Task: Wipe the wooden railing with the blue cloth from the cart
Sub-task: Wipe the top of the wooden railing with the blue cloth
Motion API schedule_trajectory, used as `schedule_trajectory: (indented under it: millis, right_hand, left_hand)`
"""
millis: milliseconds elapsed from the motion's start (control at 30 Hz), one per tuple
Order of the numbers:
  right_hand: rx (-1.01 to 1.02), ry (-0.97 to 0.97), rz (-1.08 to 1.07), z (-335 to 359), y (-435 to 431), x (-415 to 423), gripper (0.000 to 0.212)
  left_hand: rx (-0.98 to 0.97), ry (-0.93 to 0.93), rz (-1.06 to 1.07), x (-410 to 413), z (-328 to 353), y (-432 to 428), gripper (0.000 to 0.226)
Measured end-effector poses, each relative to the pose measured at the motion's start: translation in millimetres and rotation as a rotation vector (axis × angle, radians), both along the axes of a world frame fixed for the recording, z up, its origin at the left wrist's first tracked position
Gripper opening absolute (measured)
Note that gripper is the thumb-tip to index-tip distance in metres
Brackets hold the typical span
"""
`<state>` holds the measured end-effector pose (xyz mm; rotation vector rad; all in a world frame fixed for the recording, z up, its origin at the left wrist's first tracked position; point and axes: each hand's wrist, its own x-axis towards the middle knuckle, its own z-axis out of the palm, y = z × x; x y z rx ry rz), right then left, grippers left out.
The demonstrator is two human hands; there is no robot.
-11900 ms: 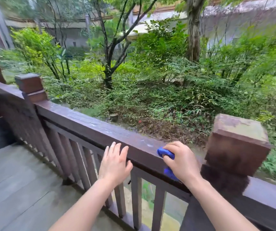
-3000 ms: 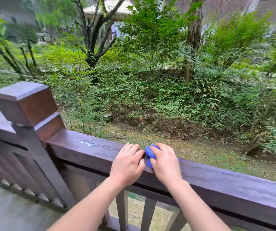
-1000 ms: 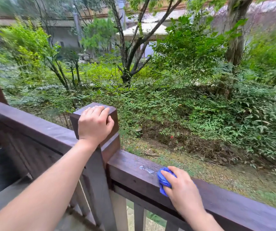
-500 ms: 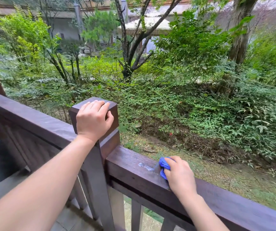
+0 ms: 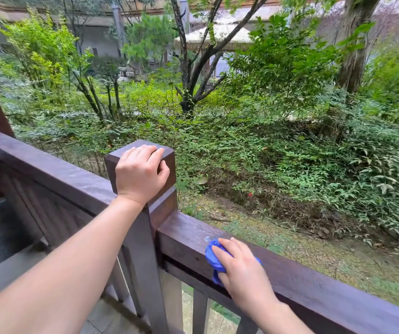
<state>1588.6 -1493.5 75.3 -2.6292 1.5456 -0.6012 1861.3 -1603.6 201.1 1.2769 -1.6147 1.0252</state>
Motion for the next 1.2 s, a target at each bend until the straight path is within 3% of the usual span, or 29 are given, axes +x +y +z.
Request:
schedule_trajectory:
  millis: [200,333,467,533,700,867,1033,1067,1200]
  right_hand:
    - [0.037,-0.091,-0.306,18.0,-29.4,6.3,0.035]
    - [0.012,-0.005,0.027,5.4,-3.7,20.0,0.042]
    - [0.025,-0.081,-0.196,13.4,-41.1,1.7,0.038]
    - [0.031,-0.028,-0.277,19.5,-45.5,19.9,0.034]
    - [0.012,0.025,0.059,7.6,-31.2,31.4,0.041]
    - [0.042,-0.003,-0.303,22.1,-68.7,34.5,0.028]
    - [-0.013,0.013,0.093,4.9,-46.2,66.0,0.035]
    - [-0.013,0.003,0.088,6.7,-52.8,58.8,0.036]
    - [0.063,-0.012,-0.237,17.5,-87.7,56.6,0.027]
  left_hand:
    - [-0.002,0.011,0.003,-2.5,0.7,1.8,0.019]
    - [-0.007,0.018,-0.002,-1.7,0.0,0.9,0.02]
    - [0.01,0.015,0.003,-2.2,-0.3,1.1,0.02]
    - [0.017,0.024,0.003,-2.2,0.0,1.4,0.02]
    - [0.023,0.034,-0.004,-2.3,0.7,2.1,0.02]
    - [0.029,0.033,0.001,-2.6,0.8,3.5,0.02]
    - [0.016,0.035,-0.012,-1.3,0.2,1.7,0.019]
    - [0.021,0.034,-0.011,-1.2,0.2,1.6,0.019]
    - [0.031,0.039,0.0,-2.3,0.4,2.6,0.02]
